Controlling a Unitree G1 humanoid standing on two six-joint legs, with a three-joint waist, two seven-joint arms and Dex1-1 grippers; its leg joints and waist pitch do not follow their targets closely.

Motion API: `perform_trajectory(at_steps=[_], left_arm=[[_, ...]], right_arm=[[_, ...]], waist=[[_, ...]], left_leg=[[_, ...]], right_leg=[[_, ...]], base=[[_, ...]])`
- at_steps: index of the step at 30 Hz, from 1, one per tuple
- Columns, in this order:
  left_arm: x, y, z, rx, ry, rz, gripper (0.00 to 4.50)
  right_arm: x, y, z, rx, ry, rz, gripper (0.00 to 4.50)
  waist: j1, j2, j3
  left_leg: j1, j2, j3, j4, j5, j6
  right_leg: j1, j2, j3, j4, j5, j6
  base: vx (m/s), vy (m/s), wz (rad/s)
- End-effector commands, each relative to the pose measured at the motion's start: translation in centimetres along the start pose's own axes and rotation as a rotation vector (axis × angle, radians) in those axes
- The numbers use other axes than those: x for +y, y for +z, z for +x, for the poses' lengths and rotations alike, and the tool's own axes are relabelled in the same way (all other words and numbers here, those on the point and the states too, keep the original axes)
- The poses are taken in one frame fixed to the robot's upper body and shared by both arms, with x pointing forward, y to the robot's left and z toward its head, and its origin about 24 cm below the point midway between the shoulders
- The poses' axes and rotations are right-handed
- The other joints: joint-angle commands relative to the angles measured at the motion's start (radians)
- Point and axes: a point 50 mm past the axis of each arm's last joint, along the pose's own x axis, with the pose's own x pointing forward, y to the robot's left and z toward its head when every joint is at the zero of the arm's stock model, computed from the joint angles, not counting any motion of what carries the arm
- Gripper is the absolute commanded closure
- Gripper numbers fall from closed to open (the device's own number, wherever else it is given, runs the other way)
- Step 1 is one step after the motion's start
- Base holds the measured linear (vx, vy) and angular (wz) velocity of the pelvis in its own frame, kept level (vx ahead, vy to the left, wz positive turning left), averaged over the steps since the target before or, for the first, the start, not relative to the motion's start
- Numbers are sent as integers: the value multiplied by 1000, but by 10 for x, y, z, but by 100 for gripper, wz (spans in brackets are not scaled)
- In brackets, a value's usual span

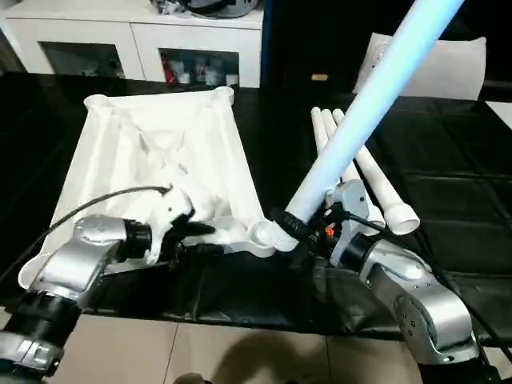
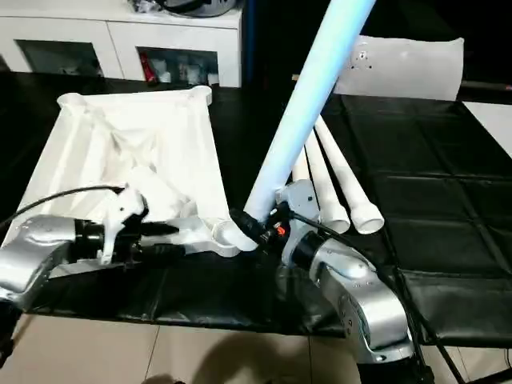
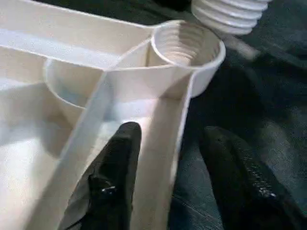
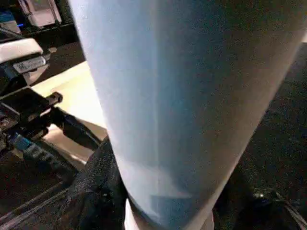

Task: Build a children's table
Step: Insert table leg to table base

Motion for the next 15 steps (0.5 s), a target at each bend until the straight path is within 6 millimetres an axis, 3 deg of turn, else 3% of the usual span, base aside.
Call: perform_trajectory(at_steps=[1,15], left_arm=[[1,5,2,17,-18,29,254],[4,3,8,60,-28,77,351]], right_arm=[[0,6,2,-14,18,-6,258],[3,11,9,-11,59,-20,258]], waist=[[1,11,-64],[2,7,-65]], left_leg=[[3,13,17,-72,-134,-28],[2,12,18,-71,-119,-23]], right_leg=[[58,-77,39,-72,-123,-157],[60,-77,39,-71,-110,-157]], base=[[0,0,0],[0,0,0]])
